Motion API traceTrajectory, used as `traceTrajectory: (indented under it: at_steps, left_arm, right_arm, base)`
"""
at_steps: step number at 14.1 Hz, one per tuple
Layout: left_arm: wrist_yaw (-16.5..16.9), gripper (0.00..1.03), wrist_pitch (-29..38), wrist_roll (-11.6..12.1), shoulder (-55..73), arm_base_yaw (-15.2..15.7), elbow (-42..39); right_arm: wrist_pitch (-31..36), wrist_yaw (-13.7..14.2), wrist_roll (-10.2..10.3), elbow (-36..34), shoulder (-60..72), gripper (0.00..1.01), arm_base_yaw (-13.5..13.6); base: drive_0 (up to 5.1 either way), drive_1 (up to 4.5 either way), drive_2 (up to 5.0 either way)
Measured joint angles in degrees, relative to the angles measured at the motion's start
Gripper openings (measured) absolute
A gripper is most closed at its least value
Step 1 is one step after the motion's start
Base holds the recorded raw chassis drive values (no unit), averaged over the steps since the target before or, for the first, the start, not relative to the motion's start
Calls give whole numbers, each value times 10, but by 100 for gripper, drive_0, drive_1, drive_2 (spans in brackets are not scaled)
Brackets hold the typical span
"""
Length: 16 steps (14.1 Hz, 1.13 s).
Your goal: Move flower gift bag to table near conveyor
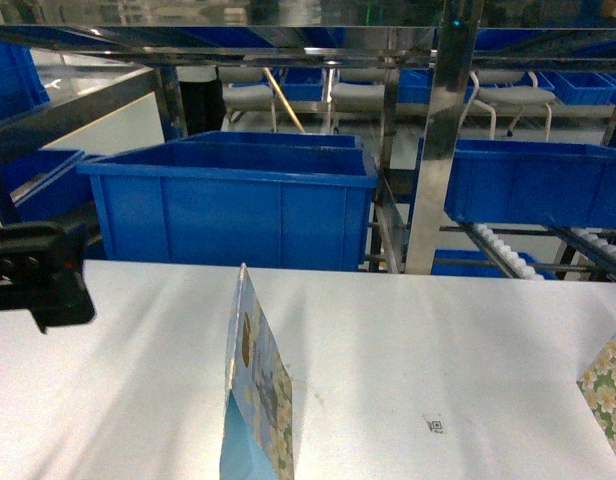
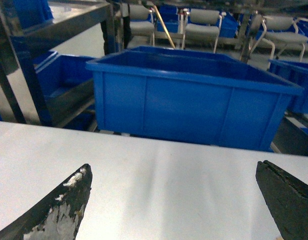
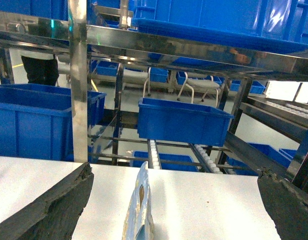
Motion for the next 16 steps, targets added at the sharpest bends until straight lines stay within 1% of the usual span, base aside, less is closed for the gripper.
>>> traceTrajectory:
  at_steps: [1,2,4,5,6,7,9,12,13,15,16]
  left_arm:
    - [25,98,1,-4,-33,32,-3]
    - [50,98,1,-6,-75,57,-9]
    - [79,98,1,-5,-136,73,-20]
    - [103,98,2,-5,-179,87,-32]
    - [120,98,2,-5,-219,102,-47]
    - [140,98,-14,-4,-264,116,-61]
    - [187,98,-97,-1,-368,145,-92]
    - [244,98,-207,1,-497,177,-116]
    - [262,98,-264,1,-558,191,-127]
    - [298,98,-410,1,-695,215,-144]
    - [317,98,-476,1,-761,234,-150]
  right_arm:
    - [0,0,0,0,0,98,0]
    - [0,0,0,0,0,98,0]
    - [0,0,0,0,0,98,0]
    - [0,0,0,0,0,98,0]
    - [0,0,0,0,0,98,0]
    - [0,0,0,0,0,98,0]
    - [0,0,0,0,0,98,0]
    - [0,0,0,0,0,98,0]
    - [0,0,0,0,0,98,0]
    - [0,0,0,0,0,98,0]
    - [0,0,0,0,0,98,0]
  base:
    - [0,0,0]
    - [0,0,0]
    - [0,0,0]
    - [0,0,0]
    - [0,0,0]
    - [0,0,0]
    - [0,0,0]
    - [0,0,0]
    - [0,0,0]
    - [0,0,0]
    - [0,0,0]
